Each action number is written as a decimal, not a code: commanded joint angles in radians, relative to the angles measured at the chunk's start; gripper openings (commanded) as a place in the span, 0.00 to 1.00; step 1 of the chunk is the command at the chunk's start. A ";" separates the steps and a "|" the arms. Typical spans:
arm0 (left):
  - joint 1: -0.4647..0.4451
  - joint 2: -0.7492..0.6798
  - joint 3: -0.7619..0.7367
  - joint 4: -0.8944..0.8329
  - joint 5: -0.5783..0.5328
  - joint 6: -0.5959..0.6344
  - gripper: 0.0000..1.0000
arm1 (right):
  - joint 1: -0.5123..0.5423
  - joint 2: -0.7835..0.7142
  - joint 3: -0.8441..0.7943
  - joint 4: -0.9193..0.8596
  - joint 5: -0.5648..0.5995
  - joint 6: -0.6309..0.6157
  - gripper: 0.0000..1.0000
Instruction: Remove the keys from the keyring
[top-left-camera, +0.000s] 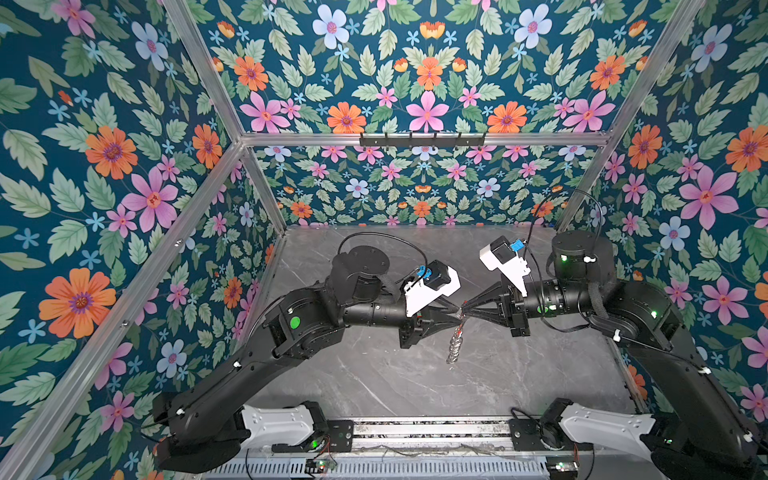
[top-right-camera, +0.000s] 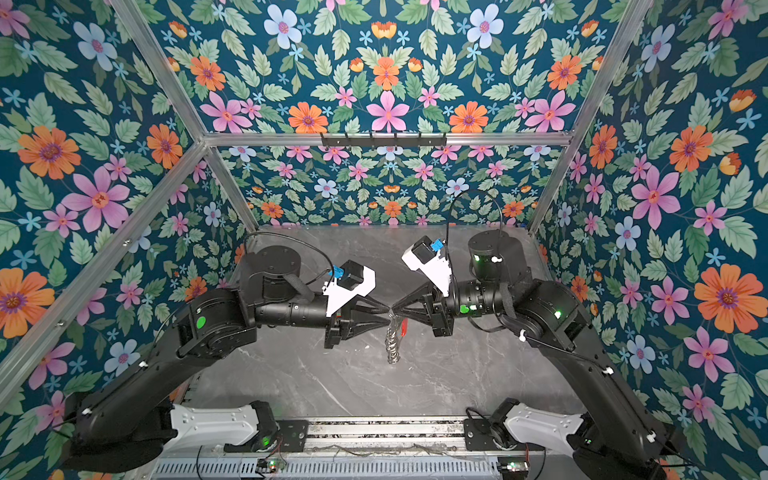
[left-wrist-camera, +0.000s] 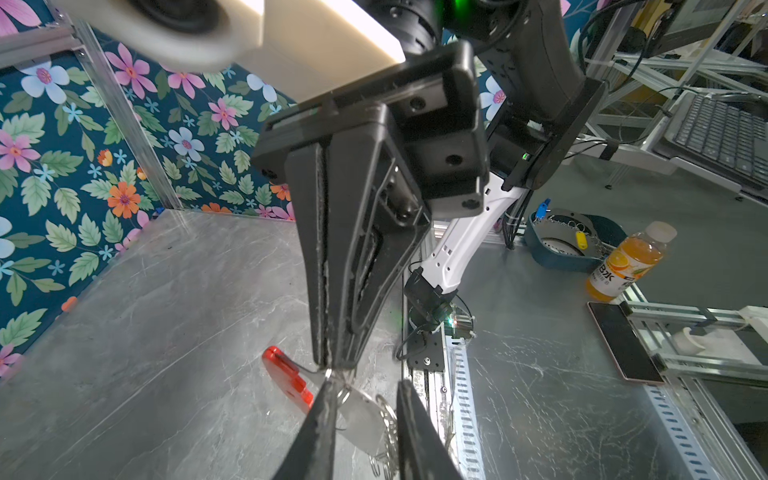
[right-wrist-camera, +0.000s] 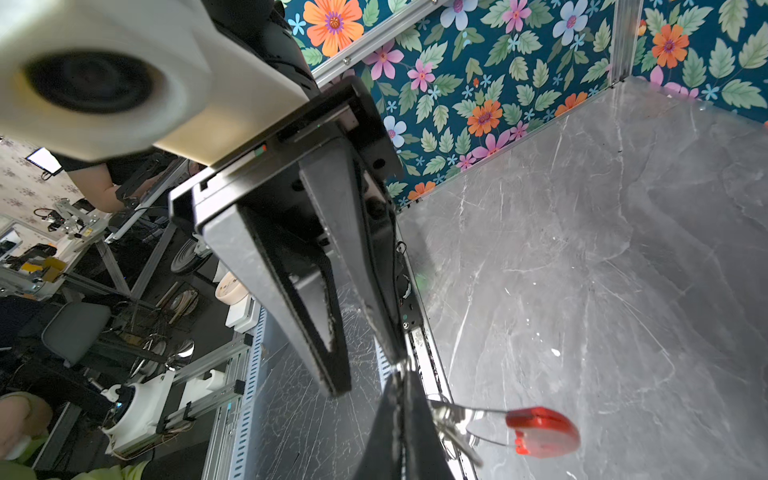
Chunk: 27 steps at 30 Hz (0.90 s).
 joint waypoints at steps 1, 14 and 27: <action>0.003 0.017 0.018 -0.032 0.016 0.019 0.31 | -0.001 0.006 0.015 -0.001 -0.032 -0.023 0.00; 0.055 0.014 0.035 -0.048 0.014 0.024 0.31 | 0.000 0.003 0.011 -0.009 -0.084 -0.034 0.00; 0.063 0.046 0.046 -0.034 0.158 0.023 0.21 | -0.001 0.006 0.000 0.005 -0.053 -0.027 0.00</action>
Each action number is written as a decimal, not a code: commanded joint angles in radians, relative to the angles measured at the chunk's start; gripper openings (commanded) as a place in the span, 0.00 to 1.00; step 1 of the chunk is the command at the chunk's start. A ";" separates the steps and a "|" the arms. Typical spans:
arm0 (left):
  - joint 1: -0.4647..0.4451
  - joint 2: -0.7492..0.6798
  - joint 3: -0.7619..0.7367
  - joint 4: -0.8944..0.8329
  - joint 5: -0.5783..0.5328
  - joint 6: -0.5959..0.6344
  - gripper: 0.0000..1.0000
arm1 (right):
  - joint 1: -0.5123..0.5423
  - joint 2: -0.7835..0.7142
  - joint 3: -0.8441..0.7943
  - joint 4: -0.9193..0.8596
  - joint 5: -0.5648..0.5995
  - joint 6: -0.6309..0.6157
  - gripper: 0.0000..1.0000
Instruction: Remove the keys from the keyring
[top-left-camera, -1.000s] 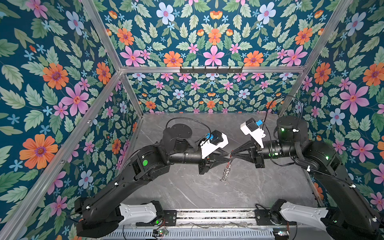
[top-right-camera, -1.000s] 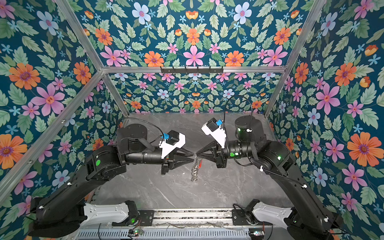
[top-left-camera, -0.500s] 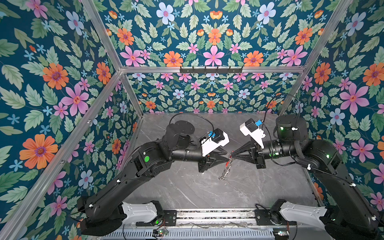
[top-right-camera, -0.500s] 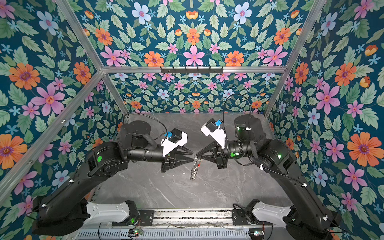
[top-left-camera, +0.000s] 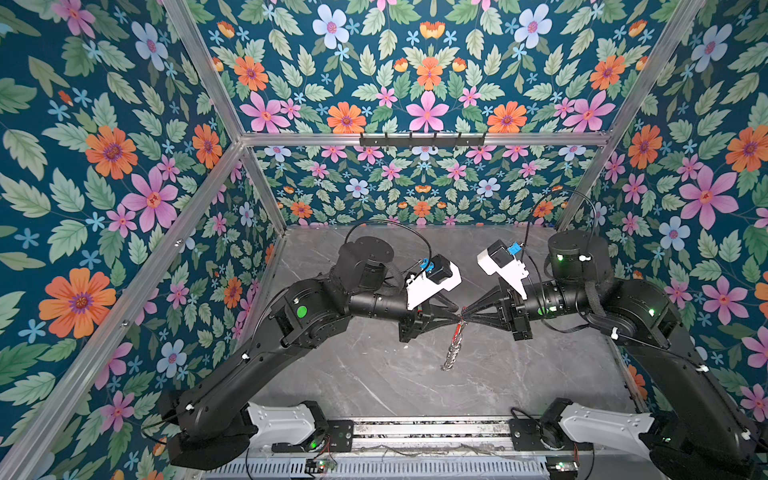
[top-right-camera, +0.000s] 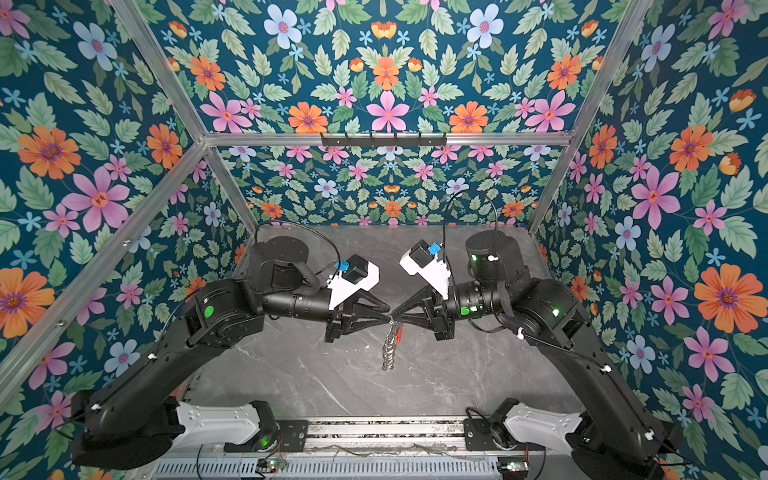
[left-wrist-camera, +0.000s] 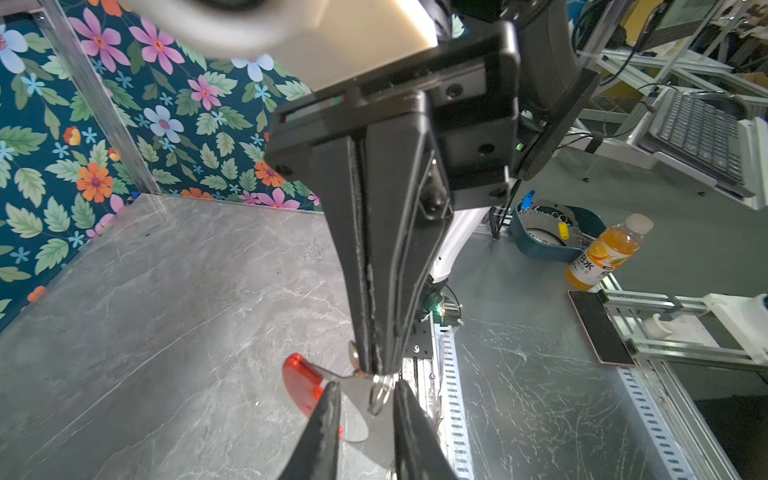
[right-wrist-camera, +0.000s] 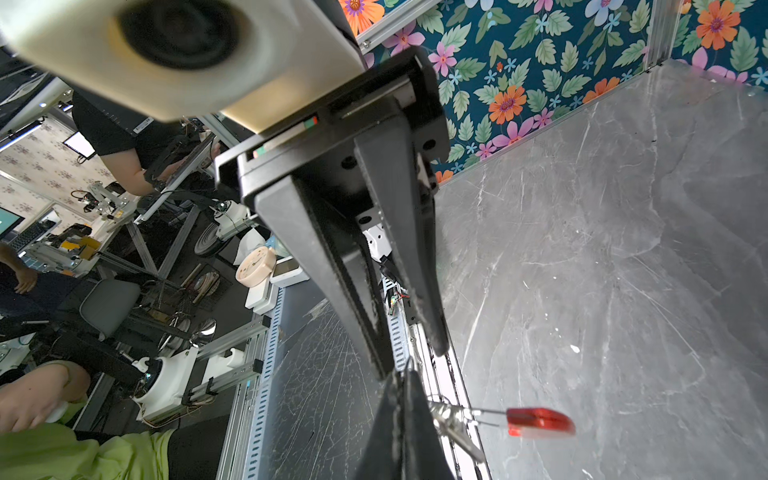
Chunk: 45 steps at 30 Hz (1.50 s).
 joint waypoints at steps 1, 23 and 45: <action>0.002 0.007 0.006 0.013 0.053 0.004 0.18 | 0.000 -0.002 0.000 0.033 0.010 0.001 0.00; 0.001 0.004 -0.023 0.036 0.068 -0.003 0.00 | -0.001 -0.008 -0.030 0.113 0.034 0.049 0.00; 0.002 -0.121 -0.164 0.241 0.022 -0.018 0.00 | -0.001 -0.204 -0.284 0.371 0.138 -0.014 0.38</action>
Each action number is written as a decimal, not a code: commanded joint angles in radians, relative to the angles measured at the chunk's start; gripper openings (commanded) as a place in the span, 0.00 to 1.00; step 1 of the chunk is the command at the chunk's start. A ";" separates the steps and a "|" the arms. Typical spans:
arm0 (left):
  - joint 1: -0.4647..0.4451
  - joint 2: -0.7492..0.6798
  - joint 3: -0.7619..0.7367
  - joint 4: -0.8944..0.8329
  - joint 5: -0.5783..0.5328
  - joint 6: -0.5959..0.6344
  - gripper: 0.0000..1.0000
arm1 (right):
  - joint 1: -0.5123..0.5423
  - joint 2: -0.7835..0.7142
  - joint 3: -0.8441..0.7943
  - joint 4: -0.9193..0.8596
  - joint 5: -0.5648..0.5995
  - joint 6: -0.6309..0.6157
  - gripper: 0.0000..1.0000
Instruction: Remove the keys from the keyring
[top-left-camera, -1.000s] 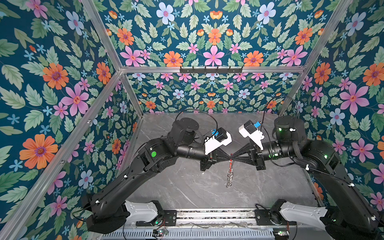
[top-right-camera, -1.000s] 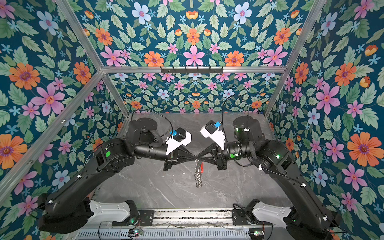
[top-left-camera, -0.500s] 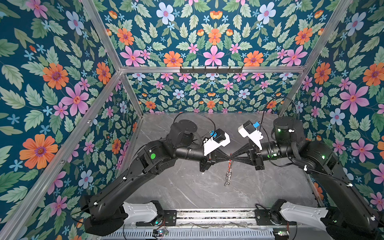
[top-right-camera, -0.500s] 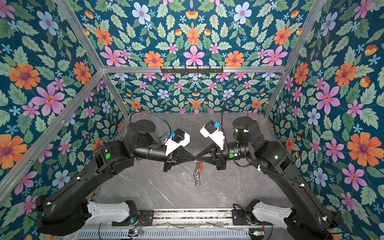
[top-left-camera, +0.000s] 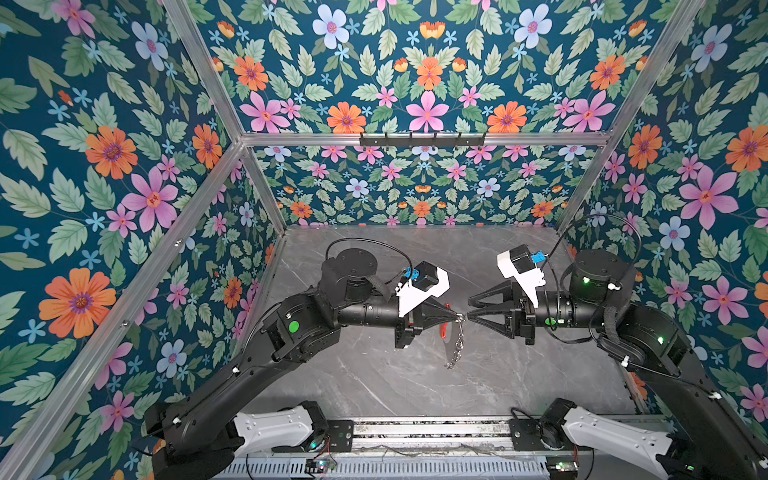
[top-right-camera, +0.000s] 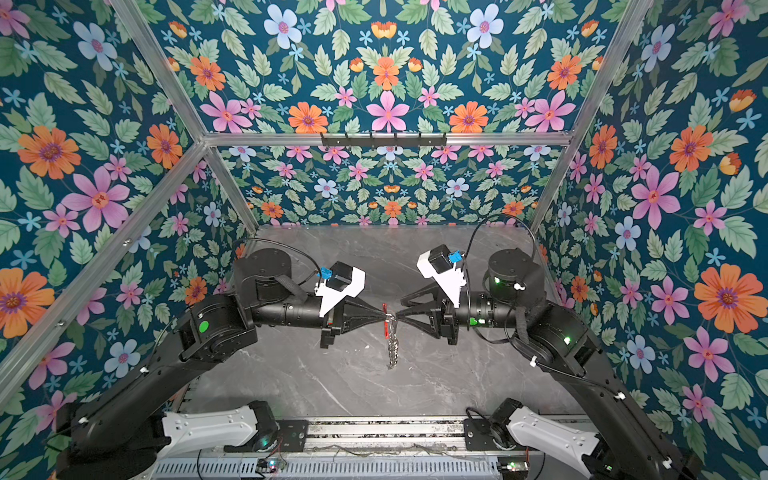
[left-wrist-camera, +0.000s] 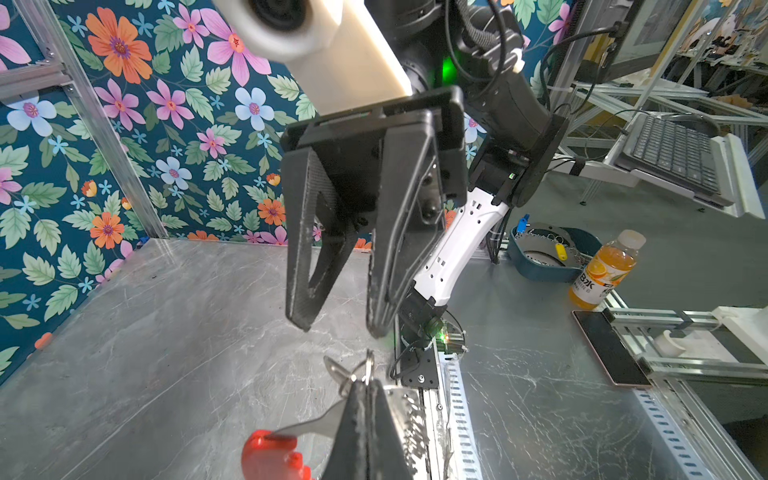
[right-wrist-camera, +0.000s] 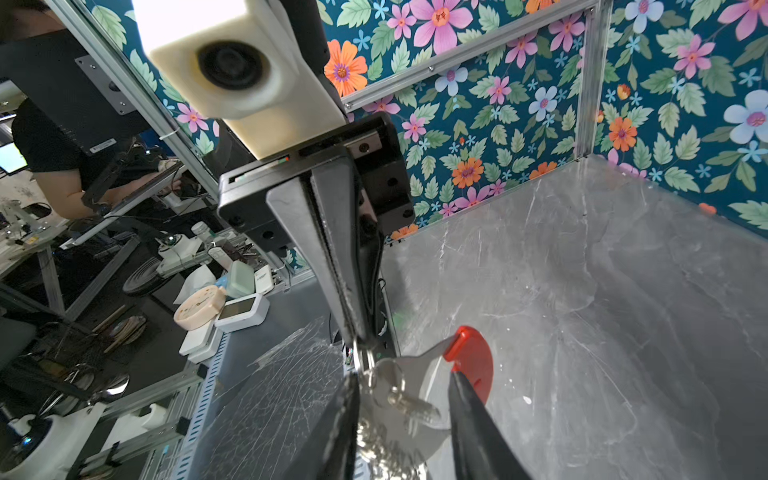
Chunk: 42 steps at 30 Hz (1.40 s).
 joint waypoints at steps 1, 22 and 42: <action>-0.001 -0.002 0.011 0.035 0.008 0.005 0.00 | 0.001 -0.039 -0.057 0.093 0.037 -0.037 0.38; 0.001 0.028 0.065 -0.012 0.008 0.010 0.00 | 0.094 -0.113 -0.115 0.089 0.203 -0.151 0.38; 0.001 0.031 0.073 -0.029 0.009 0.010 0.00 | 0.300 -0.068 -0.070 0.031 0.485 -0.294 0.35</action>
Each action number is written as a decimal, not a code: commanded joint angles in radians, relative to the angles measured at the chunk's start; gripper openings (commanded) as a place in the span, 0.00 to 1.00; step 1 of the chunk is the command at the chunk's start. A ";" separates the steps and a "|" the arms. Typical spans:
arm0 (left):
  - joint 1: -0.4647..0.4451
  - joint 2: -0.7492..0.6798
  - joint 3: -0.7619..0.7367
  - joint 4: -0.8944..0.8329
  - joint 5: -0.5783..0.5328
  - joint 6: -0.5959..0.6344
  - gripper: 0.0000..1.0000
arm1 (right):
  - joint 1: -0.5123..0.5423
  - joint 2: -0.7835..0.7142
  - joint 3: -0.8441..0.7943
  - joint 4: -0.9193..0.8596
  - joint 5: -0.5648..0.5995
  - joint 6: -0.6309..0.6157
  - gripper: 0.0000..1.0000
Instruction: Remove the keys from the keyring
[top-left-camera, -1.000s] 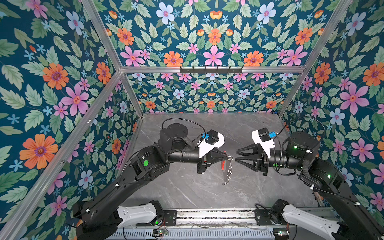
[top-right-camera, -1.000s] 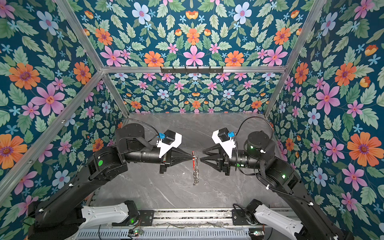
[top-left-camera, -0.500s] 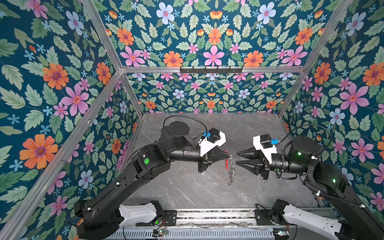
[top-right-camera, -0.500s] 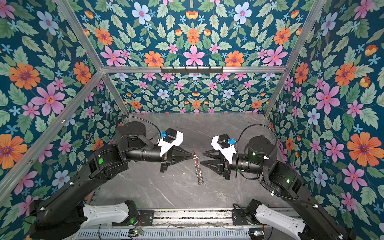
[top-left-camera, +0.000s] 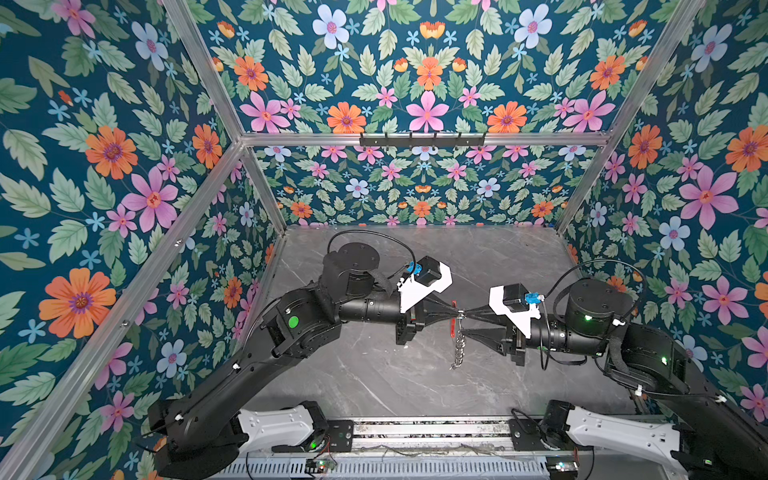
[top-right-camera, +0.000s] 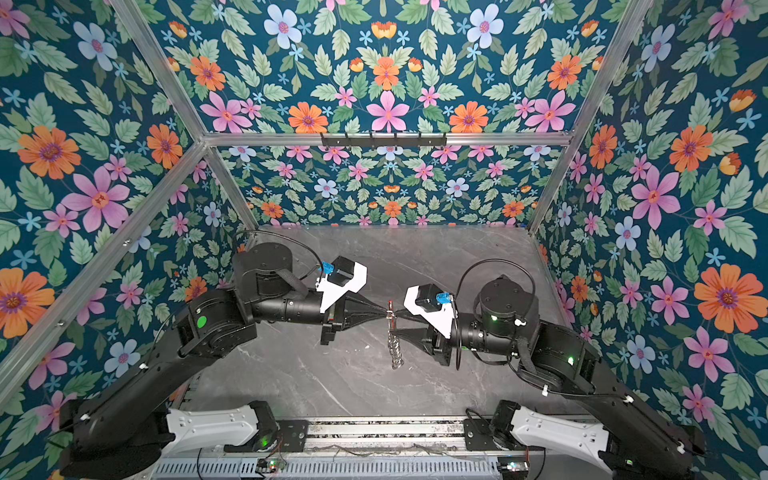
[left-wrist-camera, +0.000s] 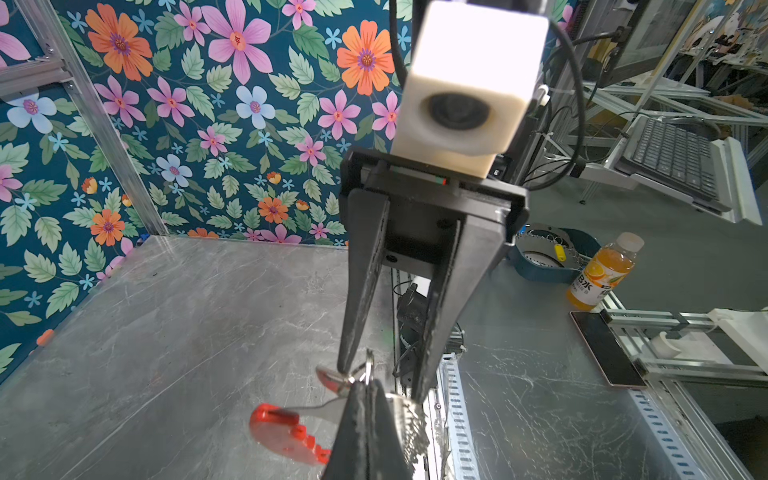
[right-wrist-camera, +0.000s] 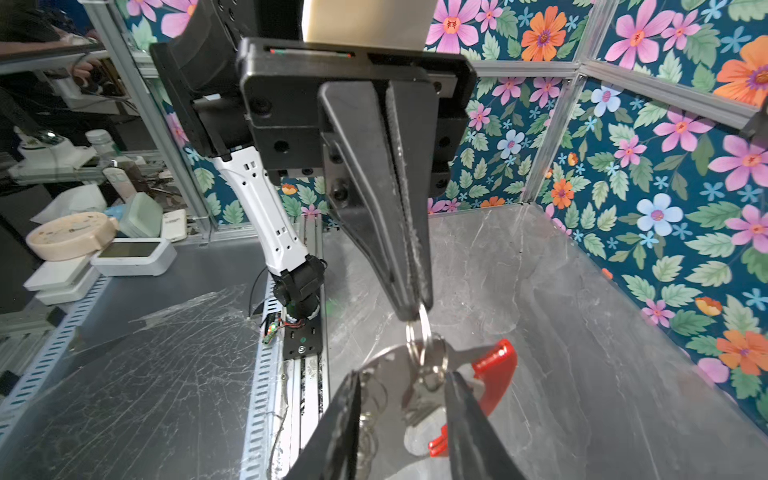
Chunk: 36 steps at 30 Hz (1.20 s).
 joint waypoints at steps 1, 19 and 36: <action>0.000 -0.004 0.004 0.020 0.011 0.009 0.00 | 0.007 0.000 0.006 -0.004 0.076 -0.035 0.35; 0.002 -0.002 0.002 0.016 0.014 0.009 0.00 | 0.008 0.015 0.023 0.019 0.081 -0.054 0.31; 0.006 -0.009 -0.012 0.075 -0.007 -0.027 0.00 | 0.021 0.024 0.031 -0.021 0.090 -0.058 0.02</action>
